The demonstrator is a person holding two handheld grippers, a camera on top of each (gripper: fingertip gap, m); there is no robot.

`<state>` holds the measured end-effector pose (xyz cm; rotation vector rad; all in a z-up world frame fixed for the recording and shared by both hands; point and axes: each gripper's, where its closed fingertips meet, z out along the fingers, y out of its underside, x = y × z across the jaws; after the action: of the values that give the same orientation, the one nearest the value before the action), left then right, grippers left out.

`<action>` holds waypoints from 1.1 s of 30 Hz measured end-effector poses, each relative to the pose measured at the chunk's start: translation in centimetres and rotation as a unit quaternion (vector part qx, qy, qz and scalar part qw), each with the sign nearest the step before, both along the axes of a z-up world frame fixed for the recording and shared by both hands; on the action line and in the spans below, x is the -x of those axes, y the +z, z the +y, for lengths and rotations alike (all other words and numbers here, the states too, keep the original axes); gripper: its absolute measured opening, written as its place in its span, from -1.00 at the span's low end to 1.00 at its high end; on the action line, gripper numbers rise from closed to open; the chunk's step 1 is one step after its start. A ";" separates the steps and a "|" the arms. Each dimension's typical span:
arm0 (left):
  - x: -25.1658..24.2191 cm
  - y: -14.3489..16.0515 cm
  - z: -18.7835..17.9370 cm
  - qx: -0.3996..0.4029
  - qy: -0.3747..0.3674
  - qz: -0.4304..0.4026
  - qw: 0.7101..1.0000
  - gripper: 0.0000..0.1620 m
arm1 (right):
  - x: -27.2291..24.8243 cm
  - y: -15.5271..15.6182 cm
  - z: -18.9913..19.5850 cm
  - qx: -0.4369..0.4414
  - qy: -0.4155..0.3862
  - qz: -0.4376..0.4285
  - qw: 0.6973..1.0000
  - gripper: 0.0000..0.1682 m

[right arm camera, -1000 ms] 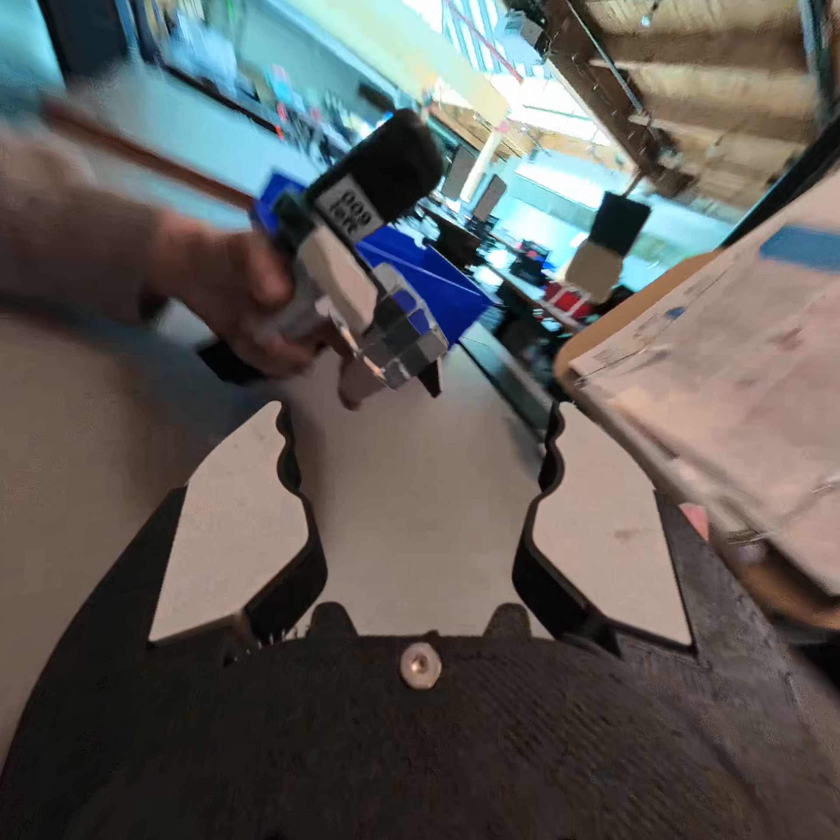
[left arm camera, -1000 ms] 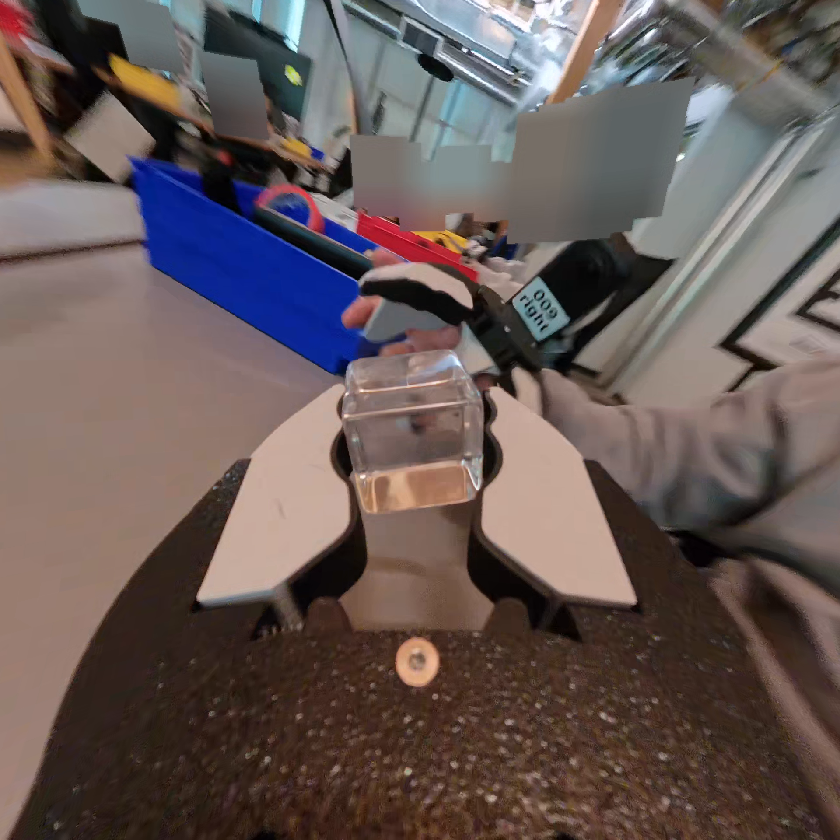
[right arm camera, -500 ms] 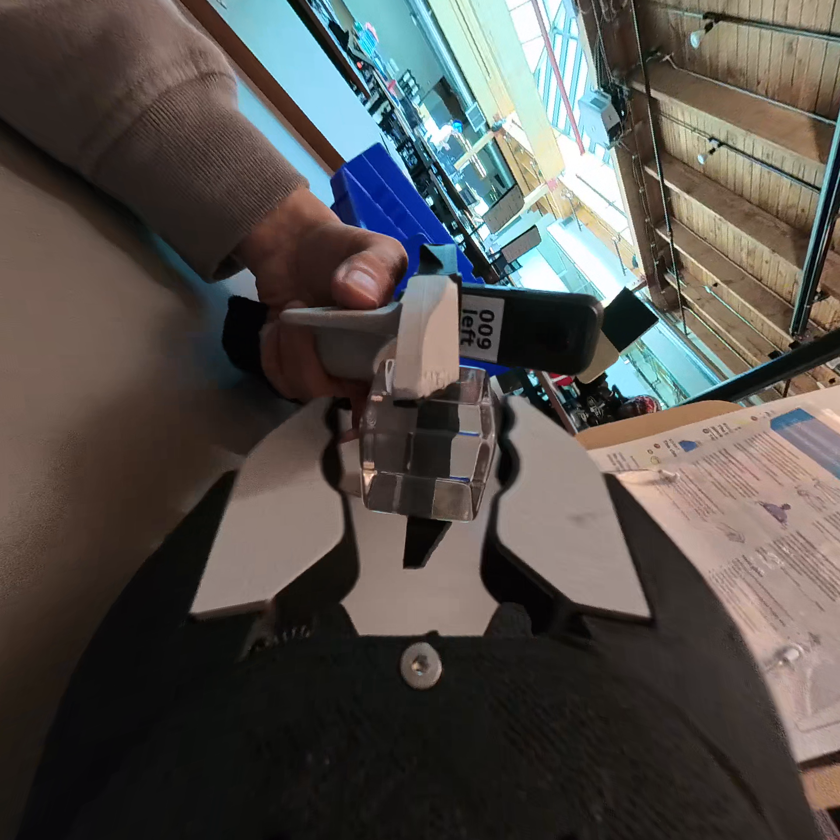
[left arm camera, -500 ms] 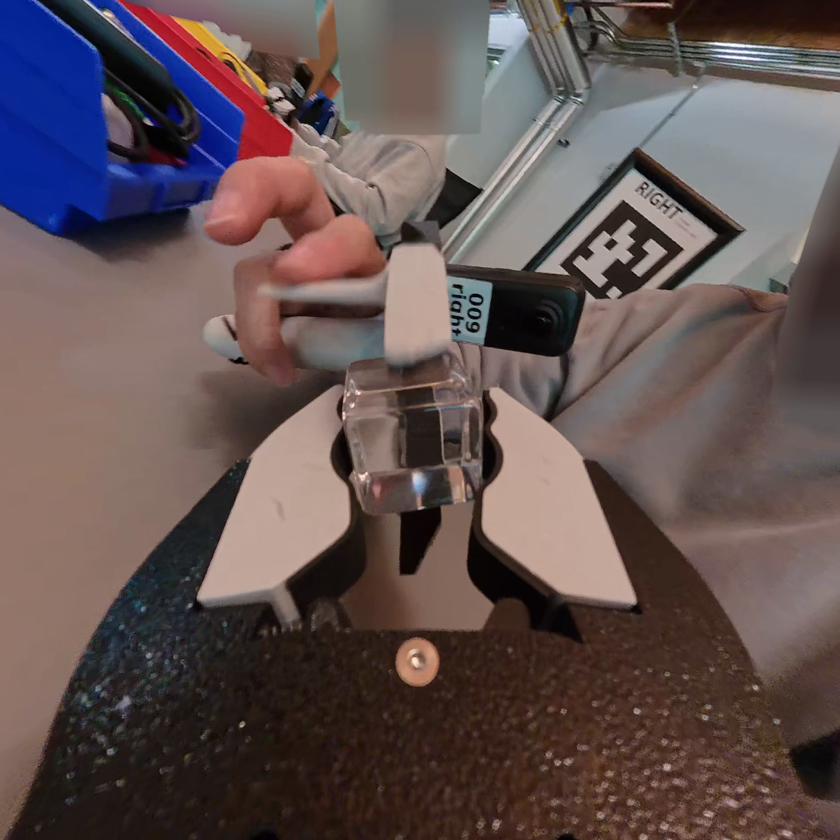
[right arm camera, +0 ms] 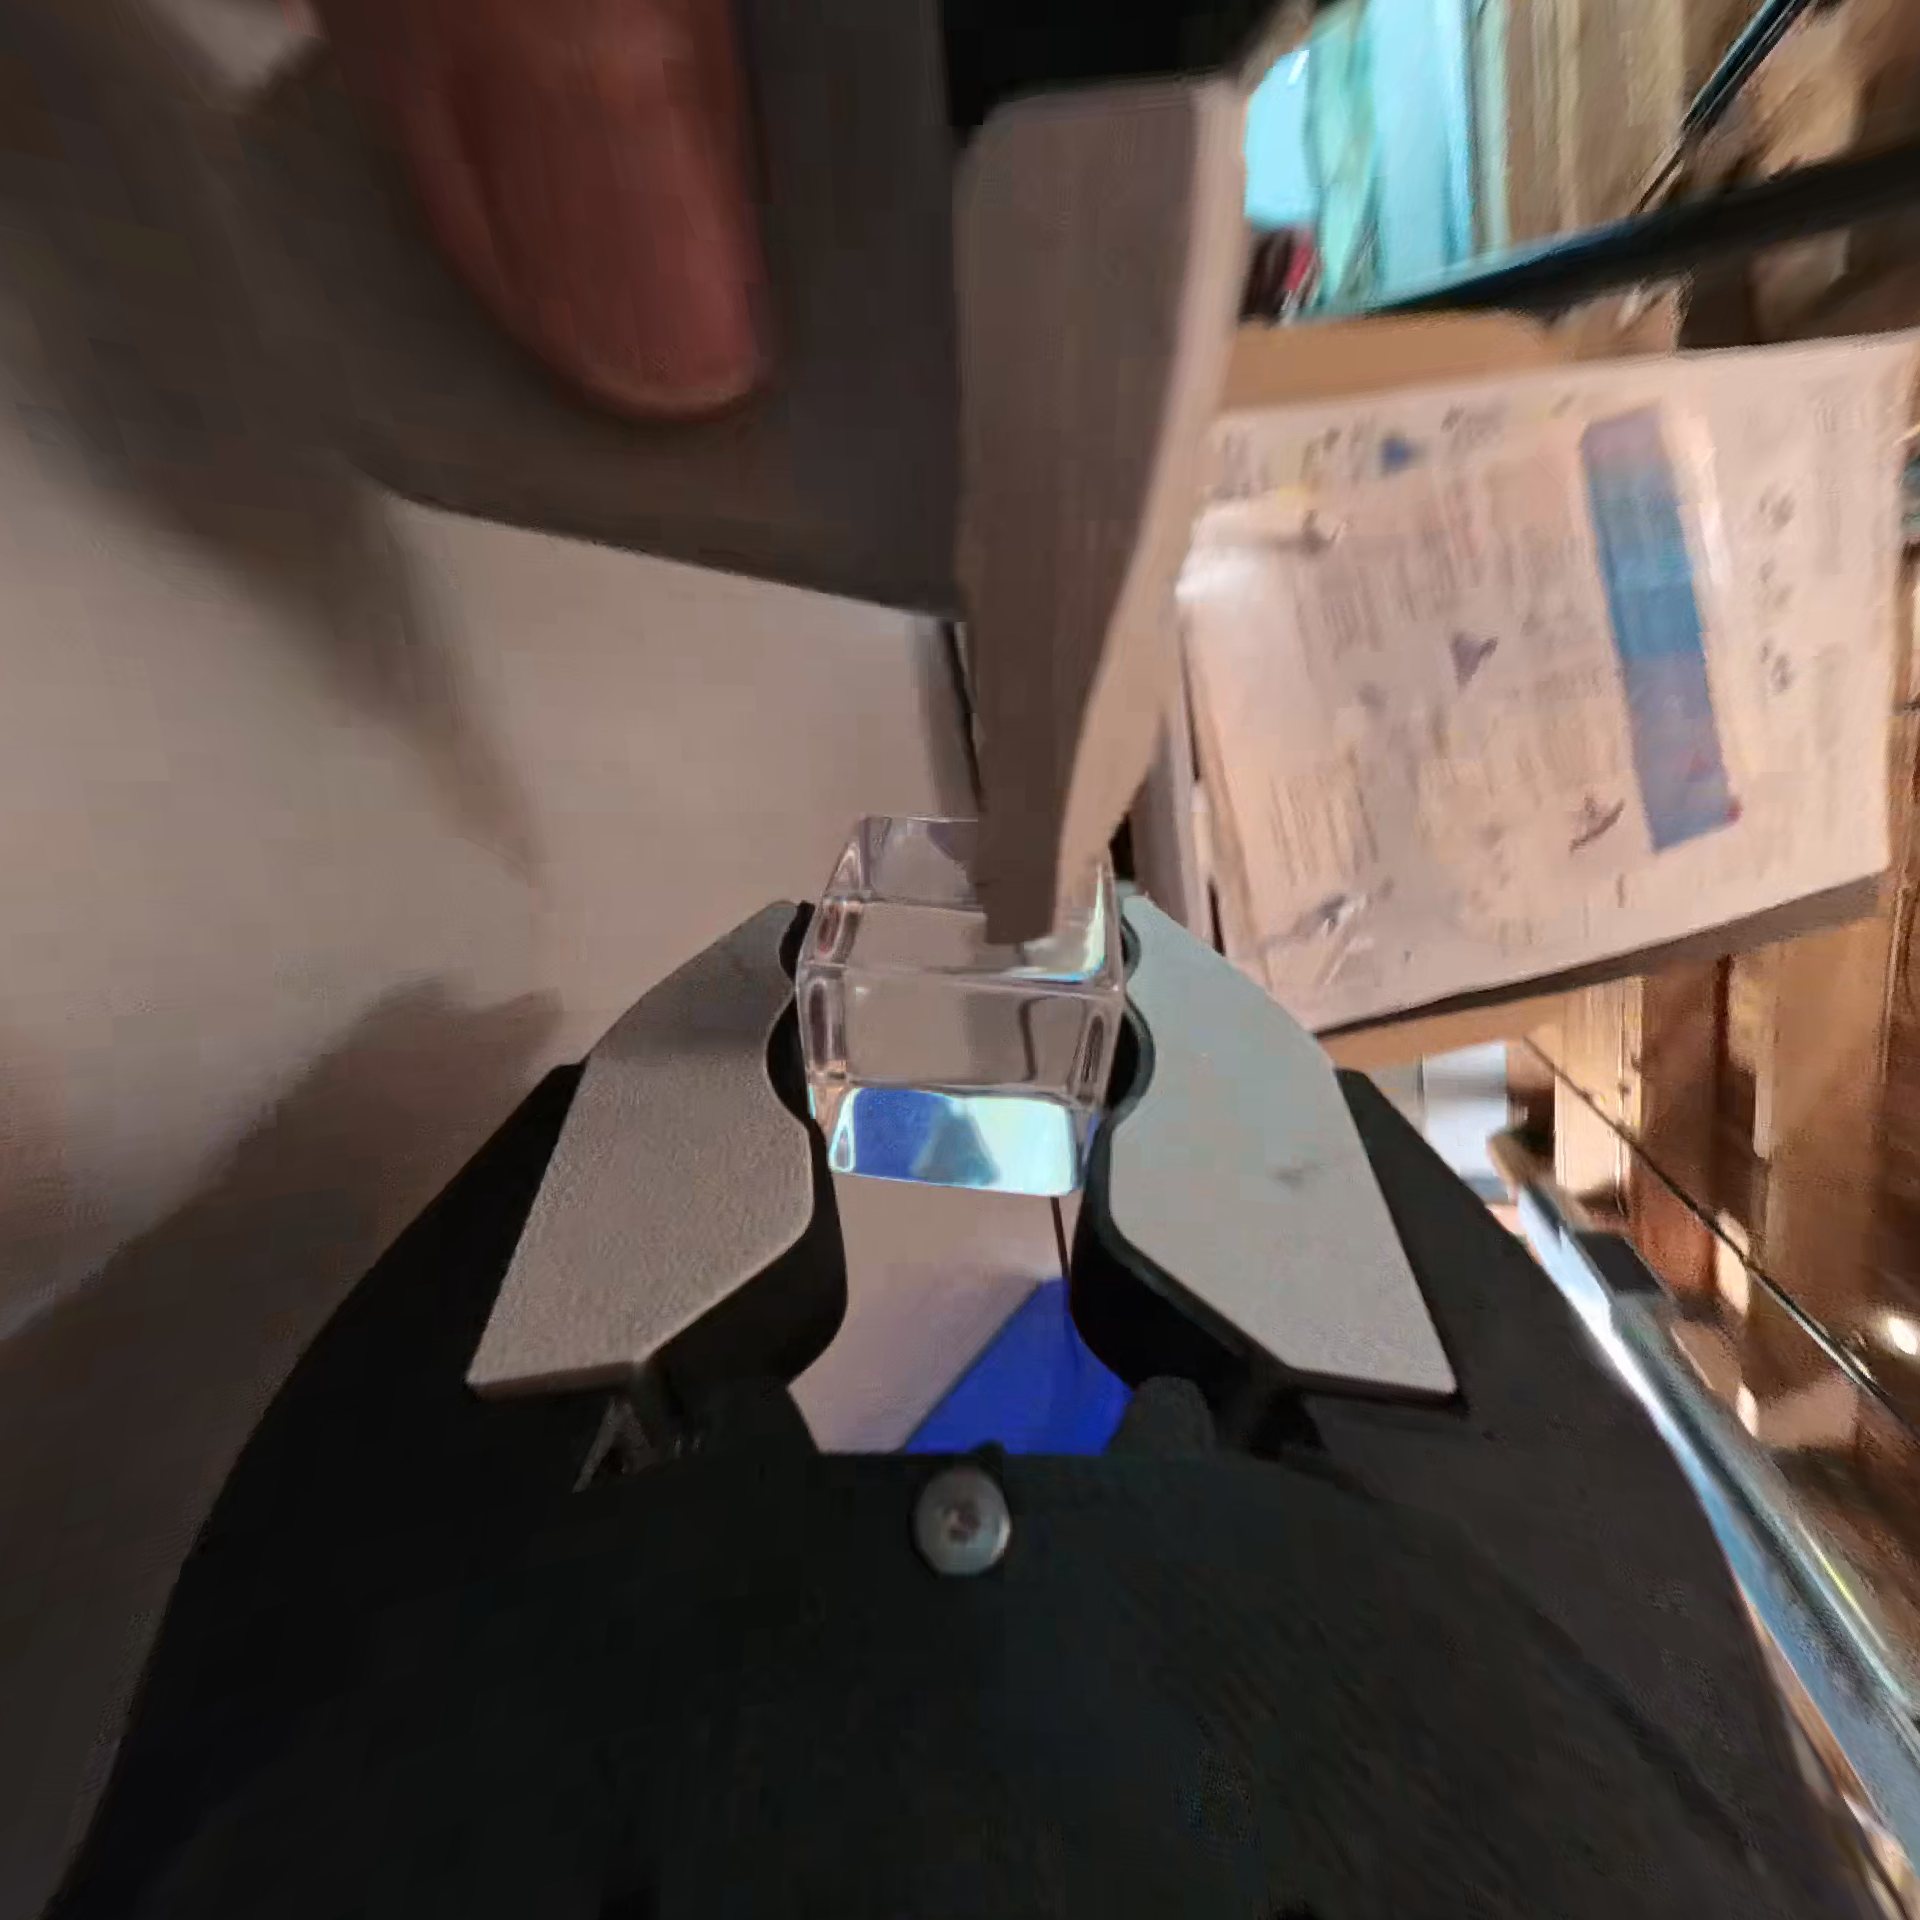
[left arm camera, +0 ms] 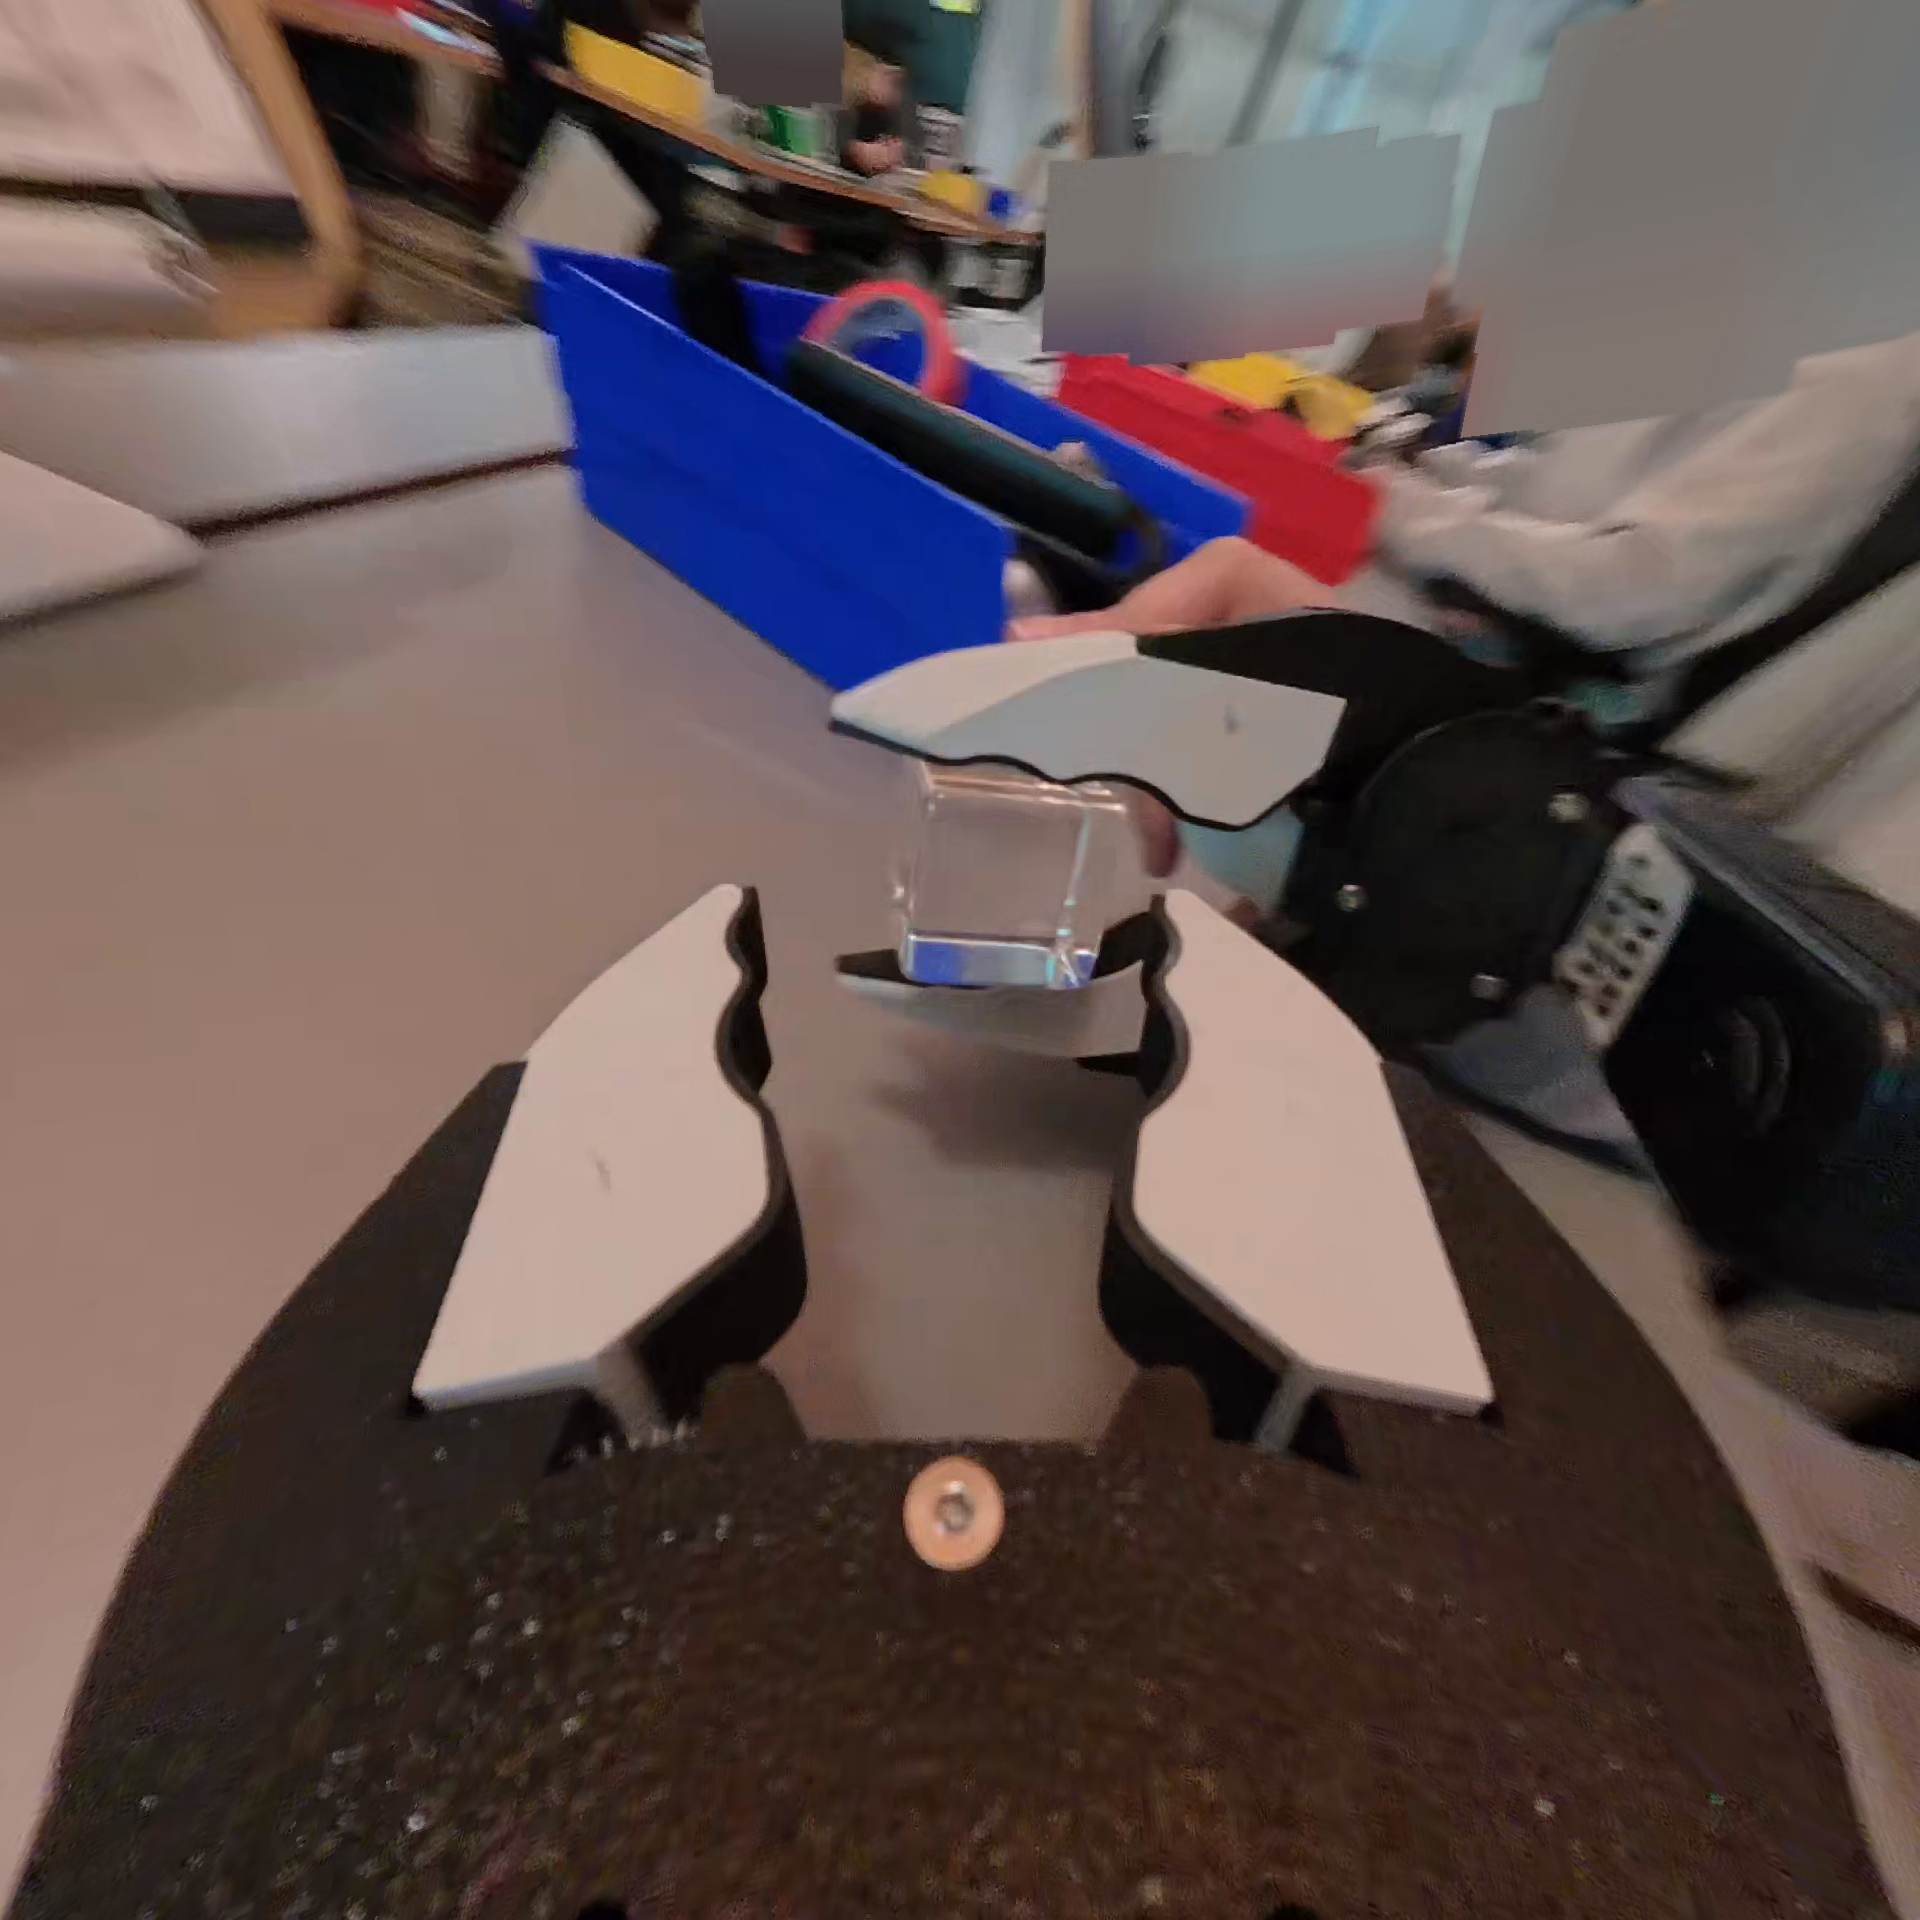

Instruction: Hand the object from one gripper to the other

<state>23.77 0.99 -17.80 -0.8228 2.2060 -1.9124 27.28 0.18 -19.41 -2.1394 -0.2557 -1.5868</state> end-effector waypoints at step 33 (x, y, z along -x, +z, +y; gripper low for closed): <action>2.7 3.8 1.6 0.164 -0.152 -0.036 0.974 -0.49 | 6.3 5.1 3.0 -0.464 0.261 0.477 0.699 -0.44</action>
<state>21.12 2.62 -14.02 -0.4579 2.1038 -2.4523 21.02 3.23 -14.27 -1.5219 0.2441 -0.0340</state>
